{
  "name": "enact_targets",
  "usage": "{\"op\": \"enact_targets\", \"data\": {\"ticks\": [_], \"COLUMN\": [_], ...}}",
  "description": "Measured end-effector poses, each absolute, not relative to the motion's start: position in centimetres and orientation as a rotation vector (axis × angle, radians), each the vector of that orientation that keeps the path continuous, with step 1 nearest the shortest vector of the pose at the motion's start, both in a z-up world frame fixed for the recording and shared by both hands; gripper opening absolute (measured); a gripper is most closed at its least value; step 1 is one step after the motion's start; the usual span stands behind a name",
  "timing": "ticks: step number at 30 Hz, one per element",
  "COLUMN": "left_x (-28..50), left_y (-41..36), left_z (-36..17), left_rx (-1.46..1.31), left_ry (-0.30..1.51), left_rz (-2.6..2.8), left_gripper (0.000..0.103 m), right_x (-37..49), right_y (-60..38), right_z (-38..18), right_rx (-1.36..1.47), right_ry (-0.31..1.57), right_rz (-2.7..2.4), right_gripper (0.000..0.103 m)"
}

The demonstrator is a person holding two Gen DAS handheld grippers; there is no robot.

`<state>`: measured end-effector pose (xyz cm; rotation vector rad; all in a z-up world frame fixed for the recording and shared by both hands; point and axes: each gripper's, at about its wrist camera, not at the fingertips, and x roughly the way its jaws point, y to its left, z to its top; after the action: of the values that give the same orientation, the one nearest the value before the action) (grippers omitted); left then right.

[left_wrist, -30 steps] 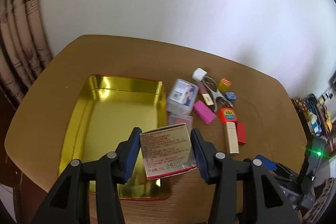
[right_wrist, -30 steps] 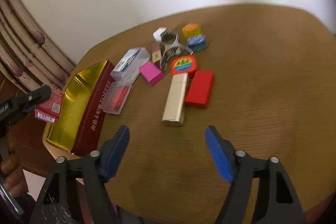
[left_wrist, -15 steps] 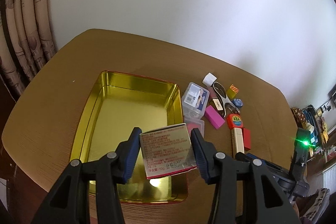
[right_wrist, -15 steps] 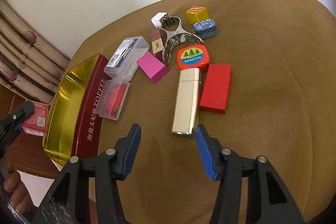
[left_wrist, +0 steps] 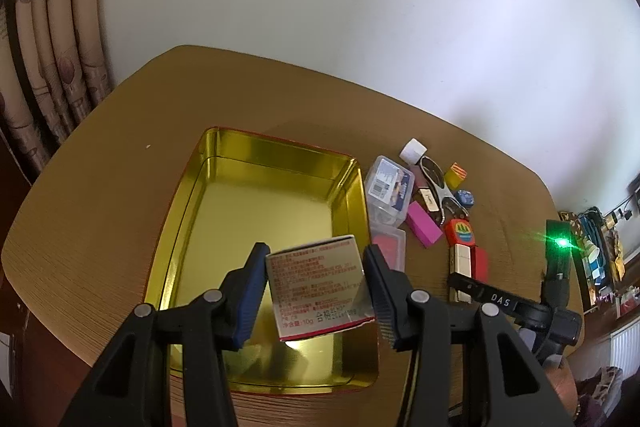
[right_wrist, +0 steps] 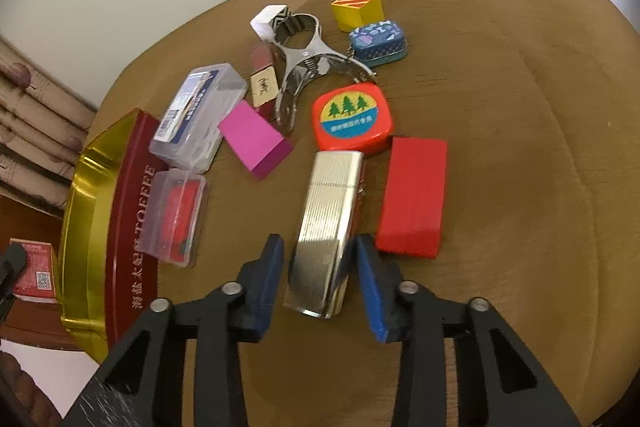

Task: Organize rigid objects
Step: 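Release cream box into gold tin with left tool while right tool grasps silver lighter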

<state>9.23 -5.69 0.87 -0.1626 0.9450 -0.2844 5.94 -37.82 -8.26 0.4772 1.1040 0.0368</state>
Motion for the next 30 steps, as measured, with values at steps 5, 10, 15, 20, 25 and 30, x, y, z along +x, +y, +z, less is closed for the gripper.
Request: {"op": "enact_targets", "data": {"ticks": [5, 10, 15, 20, 25, 30], "left_x": [9.9, 11.1, 13.9, 17.3, 20.7, 22.5], "left_y": [-5.0, -4.6, -4.9, -5.1, -4.9, -4.9], "left_z": [0.3, -0.4, -0.8, -1.8, -3.5, -4.9], "left_rx": [-0.168, -0.145, -0.058, -0.024, 0.005, 0.035], "left_ry": [0.961, 0.971, 0.961, 0.972, 1.001, 1.021], "left_rz": [-0.261, -0.246, -0.223, -0.199, -0.154, -0.127], "left_gripper": [0.049, 0.049, 0.049, 0.049, 0.049, 0.05], "right_x": [6.1, 5.6, 4.3, 3.6, 3.2, 3.5], "right_y": [-38.1, -39.2, -39.9, -40.4, -39.9, -39.6], "right_z": [-8.1, -8.2, -7.9, -7.6, -7.1, -7.2], "right_rx": [0.468, 0.525, 0.555, 0.576, 0.575, 0.584], "right_ry": [1.105, 1.098, 1.088, 1.076, 1.066, 1.066], "right_rz": [0.055, 0.095, 0.116, 0.128, 0.128, 0.123], "right_gripper": [0.028, 0.028, 0.028, 0.028, 0.028, 0.028]}}
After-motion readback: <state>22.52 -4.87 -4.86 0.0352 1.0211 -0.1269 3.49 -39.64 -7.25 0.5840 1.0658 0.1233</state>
